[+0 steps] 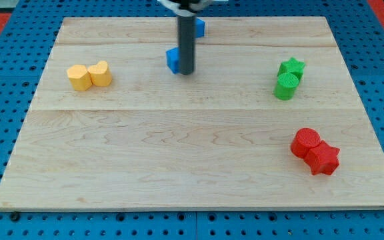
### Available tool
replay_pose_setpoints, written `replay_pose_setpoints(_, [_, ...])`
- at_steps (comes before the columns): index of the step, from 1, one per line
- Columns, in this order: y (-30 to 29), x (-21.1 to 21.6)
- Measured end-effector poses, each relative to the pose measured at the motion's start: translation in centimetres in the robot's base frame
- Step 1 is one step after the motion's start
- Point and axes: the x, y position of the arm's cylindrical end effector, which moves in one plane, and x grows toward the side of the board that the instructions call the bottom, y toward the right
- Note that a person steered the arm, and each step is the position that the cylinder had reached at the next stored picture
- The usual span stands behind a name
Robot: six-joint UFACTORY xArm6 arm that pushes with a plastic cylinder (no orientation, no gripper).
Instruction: Nudge the blue cube closer to blue triangle
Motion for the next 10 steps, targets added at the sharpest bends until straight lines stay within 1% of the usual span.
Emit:
replay_pose_setpoints(1, [-1.3,-3.4])
replay_pose_setpoints(2, [-2.9,-4.0])
replay_pose_setpoints(3, [-7.8,-3.1])
replay_pose_setpoints(4, [-10.3,-2.6])
replay_pose_setpoints(5, [-9.6,-4.1])
replay_pose_setpoints(6, [-6.9,-7.1])
replay_pose_setpoints(7, [-5.6,-8.4])
replay_pose_setpoints(8, [-5.4,-8.4])
replay_pose_setpoints(9, [-2.7,-8.2])
replay_pose_setpoints(10, [-2.5,-5.3])
